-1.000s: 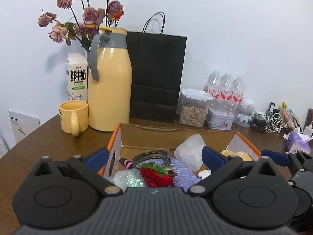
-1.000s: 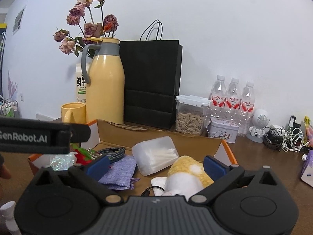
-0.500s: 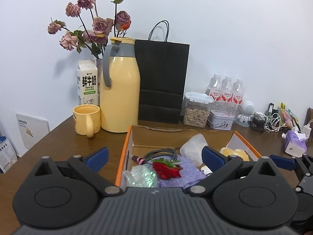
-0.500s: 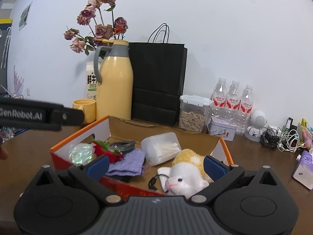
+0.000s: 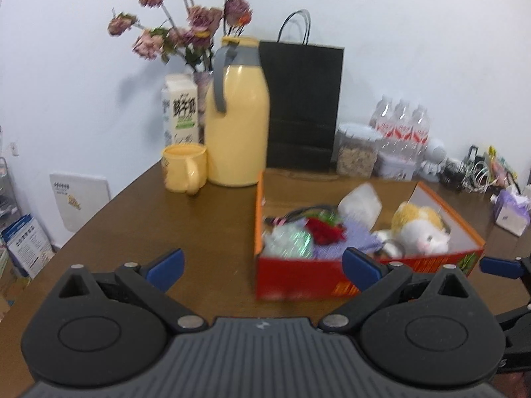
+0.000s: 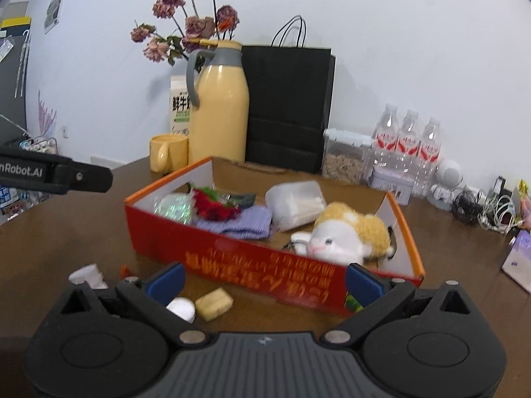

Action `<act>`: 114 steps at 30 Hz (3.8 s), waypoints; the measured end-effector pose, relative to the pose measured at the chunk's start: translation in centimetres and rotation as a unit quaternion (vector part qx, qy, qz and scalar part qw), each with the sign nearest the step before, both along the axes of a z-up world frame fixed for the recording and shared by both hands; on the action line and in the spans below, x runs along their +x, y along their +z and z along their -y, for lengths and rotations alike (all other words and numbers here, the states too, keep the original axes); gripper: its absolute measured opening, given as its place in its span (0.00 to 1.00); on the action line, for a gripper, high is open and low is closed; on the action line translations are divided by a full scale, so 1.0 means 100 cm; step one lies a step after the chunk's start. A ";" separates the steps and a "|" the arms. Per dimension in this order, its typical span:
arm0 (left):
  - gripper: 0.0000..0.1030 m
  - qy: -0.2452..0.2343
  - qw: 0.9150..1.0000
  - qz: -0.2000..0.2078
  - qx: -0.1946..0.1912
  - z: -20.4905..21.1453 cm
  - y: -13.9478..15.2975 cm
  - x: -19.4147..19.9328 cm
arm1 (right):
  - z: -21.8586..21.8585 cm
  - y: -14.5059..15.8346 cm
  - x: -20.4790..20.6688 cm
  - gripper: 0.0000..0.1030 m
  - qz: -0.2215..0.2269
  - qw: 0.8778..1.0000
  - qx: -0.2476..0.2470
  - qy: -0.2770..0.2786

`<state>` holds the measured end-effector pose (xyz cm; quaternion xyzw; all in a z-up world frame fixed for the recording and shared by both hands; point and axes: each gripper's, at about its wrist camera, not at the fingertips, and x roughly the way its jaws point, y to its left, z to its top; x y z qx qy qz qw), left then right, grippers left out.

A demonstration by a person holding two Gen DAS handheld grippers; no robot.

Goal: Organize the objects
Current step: 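Withdraw both open tools from the box toward the remaining table items, then grasp the stacked white caps with the left tool while the right tool grasps the coiled black cable, then carry the white caps and coiled cable into the box and open both tools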

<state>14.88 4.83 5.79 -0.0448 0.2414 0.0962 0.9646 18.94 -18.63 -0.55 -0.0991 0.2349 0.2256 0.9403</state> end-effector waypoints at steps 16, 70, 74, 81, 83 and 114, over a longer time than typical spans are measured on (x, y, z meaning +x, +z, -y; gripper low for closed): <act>1.00 0.019 0.997 -0.071 -0.005 -0.035 -0.047 -0.036 | -0.012 -0.045 -0.015 1.00 -0.074 0.996 -0.038 0.027; 0.39 -0.024 0.988 -0.084 -0.125 -0.031 -0.073 -0.006 | -0.010 -0.052 -0.011 0.56 -0.082 0.996 0.019 0.036; 0.39 -0.028 0.990 -0.076 -0.119 -0.029 -0.067 -0.008 | -0.009 -0.050 -0.014 0.56 -0.072 0.996 0.023 0.037; 0.39 -0.043 0.992 -0.052 -0.106 -0.021 -0.052 -0.009 | -0.008 -0.044 -0.021 0.56 -0.050 0.997 0.033 0.041; 0.39 -0.049 0.993 -0.043 -0.102 -0.017 -0.046 -0.008 | -0.007 -0.042 -0.020 0.56 -0.047 0.997 0.037 0.042; 0.39 -0.078 0.995 0.048 -0.046 0.027 0.008 0.112 | -0.033 0.022 0.102 0.56 0.060 0.998 0.033 -0.006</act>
